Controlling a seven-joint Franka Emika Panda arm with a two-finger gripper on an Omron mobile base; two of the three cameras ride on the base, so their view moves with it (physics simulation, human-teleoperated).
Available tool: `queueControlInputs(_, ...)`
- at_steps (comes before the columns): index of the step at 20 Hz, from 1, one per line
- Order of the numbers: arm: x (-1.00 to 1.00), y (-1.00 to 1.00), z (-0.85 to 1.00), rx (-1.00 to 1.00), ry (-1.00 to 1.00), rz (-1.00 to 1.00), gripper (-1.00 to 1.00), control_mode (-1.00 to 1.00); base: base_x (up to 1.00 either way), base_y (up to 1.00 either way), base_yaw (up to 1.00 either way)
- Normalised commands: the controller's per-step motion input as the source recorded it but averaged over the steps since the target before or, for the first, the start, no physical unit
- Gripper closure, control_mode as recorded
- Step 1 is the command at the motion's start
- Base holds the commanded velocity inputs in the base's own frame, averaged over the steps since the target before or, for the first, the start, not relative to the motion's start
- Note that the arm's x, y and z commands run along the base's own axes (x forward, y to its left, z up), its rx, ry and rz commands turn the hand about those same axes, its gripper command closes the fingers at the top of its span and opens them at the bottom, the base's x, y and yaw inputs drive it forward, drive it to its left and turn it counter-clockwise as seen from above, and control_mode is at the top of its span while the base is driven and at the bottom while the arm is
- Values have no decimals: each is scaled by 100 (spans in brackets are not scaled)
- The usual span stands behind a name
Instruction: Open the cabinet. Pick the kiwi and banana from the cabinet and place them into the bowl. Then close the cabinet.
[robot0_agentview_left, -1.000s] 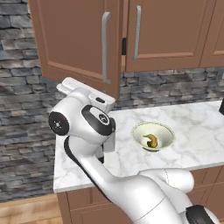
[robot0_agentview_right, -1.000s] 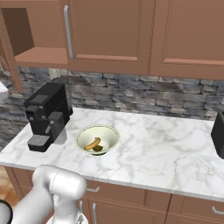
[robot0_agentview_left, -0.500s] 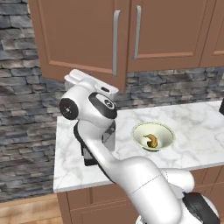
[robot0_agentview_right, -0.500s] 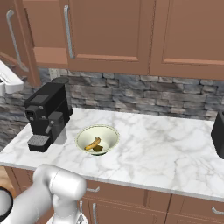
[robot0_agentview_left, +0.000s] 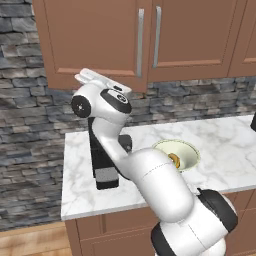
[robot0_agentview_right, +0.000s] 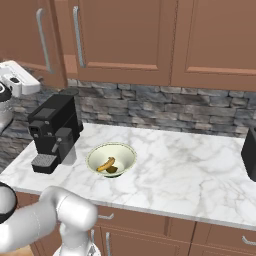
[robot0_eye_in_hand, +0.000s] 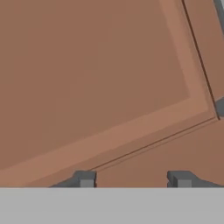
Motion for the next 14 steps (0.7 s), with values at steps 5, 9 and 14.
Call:
queueControlInputs(5, 85, 0, -15, 0, 0, 0, -100, -100, 0, 0, 0)
queueControlInputs(9, 81, 0, -12, 0, 0, 0, -100, -100, 0, 0, 0)
queueControlInputs(14, 75, 0, -13, 0, 0, 0, -100, -100, 0, 0, 0)
